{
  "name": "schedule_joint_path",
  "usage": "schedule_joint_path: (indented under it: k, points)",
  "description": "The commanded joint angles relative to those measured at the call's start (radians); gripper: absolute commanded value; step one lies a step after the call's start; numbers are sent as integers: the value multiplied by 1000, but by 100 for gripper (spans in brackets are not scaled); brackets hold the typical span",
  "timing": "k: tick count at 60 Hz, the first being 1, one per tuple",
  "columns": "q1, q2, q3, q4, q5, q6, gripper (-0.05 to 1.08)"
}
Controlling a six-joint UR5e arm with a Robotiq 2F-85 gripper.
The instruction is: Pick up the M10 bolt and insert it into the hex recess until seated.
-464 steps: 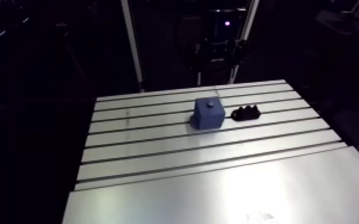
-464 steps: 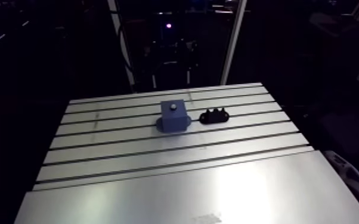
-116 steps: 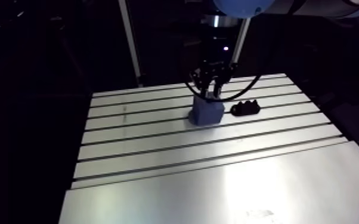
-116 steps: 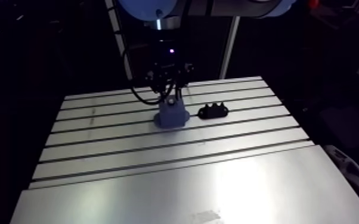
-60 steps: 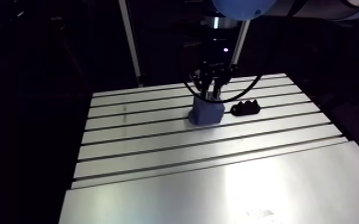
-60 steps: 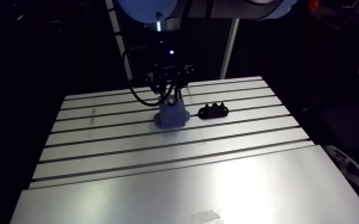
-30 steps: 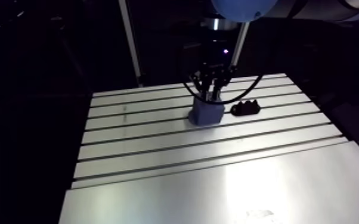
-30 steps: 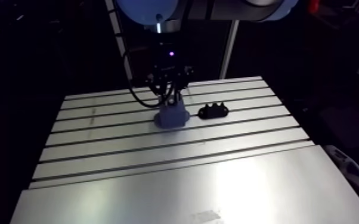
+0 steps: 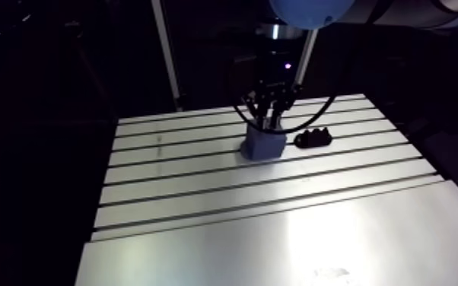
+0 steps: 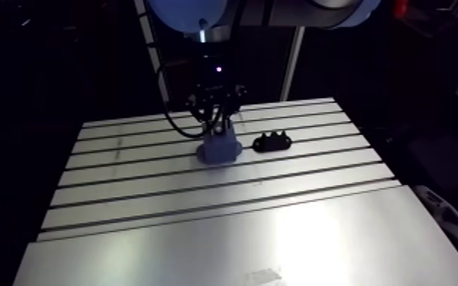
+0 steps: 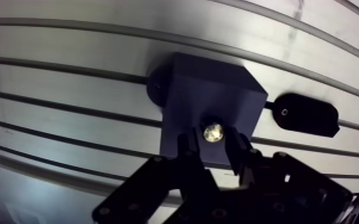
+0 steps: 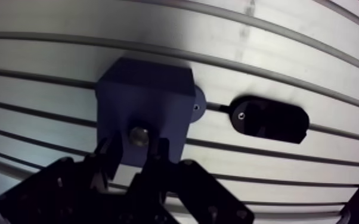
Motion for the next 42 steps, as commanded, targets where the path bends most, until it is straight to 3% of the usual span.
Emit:
schedule_joint_path:
  k: [1,42]
  points:
    - [0,0,0,0,0,0,61]
    - [0,1,1,-28,2,-3,62]
